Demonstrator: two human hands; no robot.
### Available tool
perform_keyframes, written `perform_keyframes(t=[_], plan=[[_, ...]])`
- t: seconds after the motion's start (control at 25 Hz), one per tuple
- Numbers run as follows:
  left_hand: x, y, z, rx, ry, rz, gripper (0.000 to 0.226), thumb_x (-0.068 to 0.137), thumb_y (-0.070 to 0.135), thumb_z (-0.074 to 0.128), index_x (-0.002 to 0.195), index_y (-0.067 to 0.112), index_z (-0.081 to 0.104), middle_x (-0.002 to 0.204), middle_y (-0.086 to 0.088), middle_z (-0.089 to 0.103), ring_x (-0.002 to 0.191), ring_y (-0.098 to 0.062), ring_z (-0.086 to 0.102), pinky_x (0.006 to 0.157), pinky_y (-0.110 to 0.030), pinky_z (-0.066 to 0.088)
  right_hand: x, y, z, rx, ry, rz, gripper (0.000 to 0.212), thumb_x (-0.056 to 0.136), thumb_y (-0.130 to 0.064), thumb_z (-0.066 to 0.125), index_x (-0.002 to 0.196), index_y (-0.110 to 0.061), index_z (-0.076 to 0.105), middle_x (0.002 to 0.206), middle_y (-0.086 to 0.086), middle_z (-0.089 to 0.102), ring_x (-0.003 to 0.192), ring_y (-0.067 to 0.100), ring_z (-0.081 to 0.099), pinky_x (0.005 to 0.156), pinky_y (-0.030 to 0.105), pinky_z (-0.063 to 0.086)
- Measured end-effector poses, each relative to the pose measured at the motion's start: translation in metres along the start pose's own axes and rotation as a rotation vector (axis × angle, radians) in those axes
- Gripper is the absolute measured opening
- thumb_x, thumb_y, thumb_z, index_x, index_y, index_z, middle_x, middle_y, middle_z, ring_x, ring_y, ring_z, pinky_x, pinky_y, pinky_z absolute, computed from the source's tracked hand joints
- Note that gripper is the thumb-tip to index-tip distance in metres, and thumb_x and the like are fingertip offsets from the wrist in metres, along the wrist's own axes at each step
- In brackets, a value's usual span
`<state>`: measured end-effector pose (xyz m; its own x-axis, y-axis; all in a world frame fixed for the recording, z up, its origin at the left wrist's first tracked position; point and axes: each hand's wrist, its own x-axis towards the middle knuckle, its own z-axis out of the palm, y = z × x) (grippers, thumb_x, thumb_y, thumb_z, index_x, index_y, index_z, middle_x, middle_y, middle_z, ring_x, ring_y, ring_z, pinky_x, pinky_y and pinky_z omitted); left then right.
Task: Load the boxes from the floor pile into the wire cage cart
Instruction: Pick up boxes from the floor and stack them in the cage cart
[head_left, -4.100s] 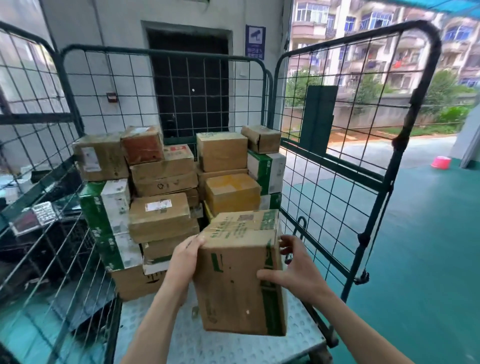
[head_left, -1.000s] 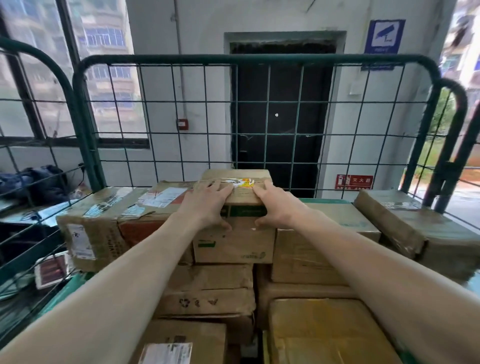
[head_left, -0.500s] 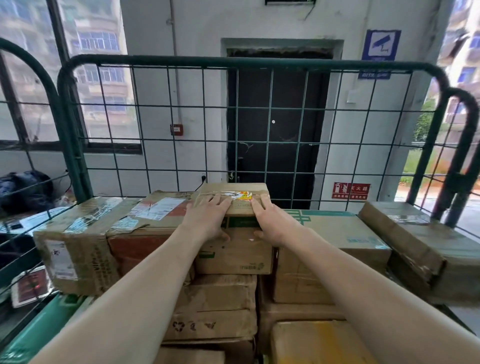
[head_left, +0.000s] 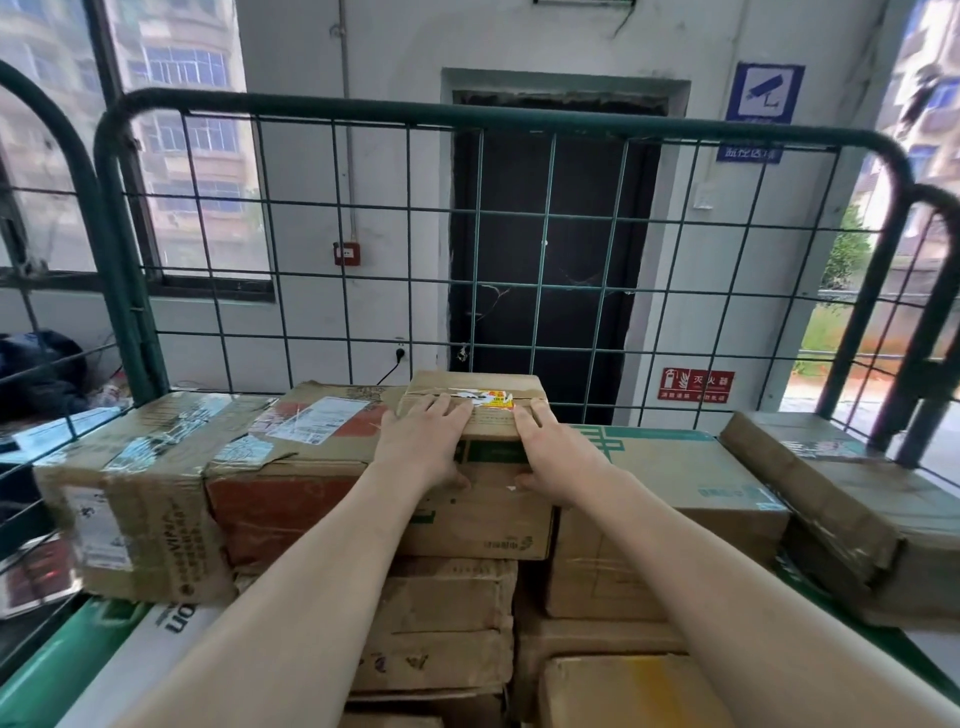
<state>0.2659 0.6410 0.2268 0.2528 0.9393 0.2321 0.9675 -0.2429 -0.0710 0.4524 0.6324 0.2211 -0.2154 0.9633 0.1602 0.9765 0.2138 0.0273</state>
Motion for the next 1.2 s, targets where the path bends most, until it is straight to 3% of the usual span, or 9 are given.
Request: perform_keyframes(t=[0.16,0.24,0.36,0.44,0.6,0.8,0.96,1.12,1.2], plan=[[-0.012,0.001,0.006,-0.017,0.062,-0.014,0.101,0.075,0.055,0.082,0.152,0.020,0.026,0.156,-0.004,0.037,0.146,-0.027,0.032,0.114,-0.059,0.032,-0.005,-0.006,0.005,-0.013,0.002,0.008,0.102,0.090,-0.034,0.073,0.162,-0.017,0.002,0.168,0.013,0.002,0.134,0.036,0.048,0.105,0.049,0.049],[-0.021,0.000,0.003,-0.001,0.056,-0.010,0.099,0.077,0.054,0.080,0.152,0.020,0.026,0.156,-0.006,0.035,0.146,-0.029,0.032,0.116,-0.066,0.025,-0.010,-0.011,0.000,-0.036,-0.013,0.020,0.104,0.089,-0.037,0.074,0.162,-0.019,0.001,0.168,0.012,0.001,0.137,0.037,0.043,0.108,0.052,0.046],[-0.033,-0.006,-0.016,-0.028,-0.041,0.025,0.098,0.083,0.051,0.075,0.158,0.024,0.017,0.163,-0.006,0.024,0.152,-0.029,0.021,0.115,-0.077,0.006,-0.027,-0.015,-0.012,0.011,-0.030,0.064,0.111,0.087,-0.043,0.074,0.161,-0.023,-0.007,0.169,0.009,-0.011,0.152,0.039,0.016,0.119,0.060,0.028],[-0.048,-0.009,-0.028,-0.092,-0.008,0.022,0.094,0.083,0.056,0.071,0.156,0.026,0.020,0.163,-0.008,0.024,0.152,-0.030,0.020,0.116,-0.076,0.006,-0.047,-0.016,-0.016,0.143,0.067,0.113,0.117,0.086,-0.044,0.075,0.160,-0.022,-0.012,0.167,0.011,-0.018,0.155,0.036,0.002,0.123,0.059,0.019],[-0.102,-0.009,-0.025,-0.342,0.227,0.028,0.079,0.092,0.054,0.058,0.155,0.022,0.023,0.165,-0.009,0.019,0.154,-0.028,0.015,0.122,-0.063,0.017,-0.103,-0.019,-0.015,0.325,0.188,0.171,0.112,0.087,-0.042,0.074,0.160,-0.017,-0.007,0.167,0.012,-0.019,0.156,0.032,-0.001,0.124,0.049,0.017],[-0.180,-0.005,-0.024,-0.544,0.221,0.127,0.079,0.097,0.054,0.055,0.159,0.019,0.021,0.168,-0.003,0.007,0.155,-0.022,0.011,0.124,-0.042,0.020,-0.177,-0.042,-0.024,0.363,0.151,0.105,0.104,0.091,-0.043,0.069,0.161,-0.021,-0.004,0.168,0.005,-0.019,0.156,0.025,-0.002,0.124,0.043,0.016],[-0.239,-0.005,-0.024,-1.065,0.261,-0.031,0.074,0.096,0.053,0.057,0.157,0.024,0.026,0.160,-0.001,0.032,0.136,-0.016,0.048,0.113,-0.042,0.043,-0.237,-0.081,-0.015,0.652,0.201,0.113,0.093,0.094,-0.042,0.067,0.162,-0.021,0.007,0.170,-0.003,-0.002,0.156,0.015,0.003,0.120,0.029,0.010],[-0.318,0.016,-0.017,-1.082,0.218,-0.073,0.057,0.101,0.045,0.052,0.150,0.018,0.042,0.152,0.001,0.046,0.127,-0.007,0.053,0.092,-0.016,0.042,-0.300,-0.122,0.011,0.908,0.168,0.178,0.084,0.094,-0.044,0.065,0.161,-0.027,0.016,0.168,-0.007,0.012,0.154,0.013,0.015,0.125,0.039,0.021],[-0.351,0.026,-0.012,-1.085,0.200,-0.097,0.055,0.102,0.046,0.051,0.148,0.018,0.045,0.150,0.000,0.049,0.127,-0.007,0.054,0.091,-0.016,0.041,-0.325,-0.137,0.024,0.927,0.095,0.152,0.084,0.094,-0.045,0.065,0.160,-0.028,0.016,0.169,-0.006,0.013,0.154,0.013,0.017,0.125,0.041,0.024]])
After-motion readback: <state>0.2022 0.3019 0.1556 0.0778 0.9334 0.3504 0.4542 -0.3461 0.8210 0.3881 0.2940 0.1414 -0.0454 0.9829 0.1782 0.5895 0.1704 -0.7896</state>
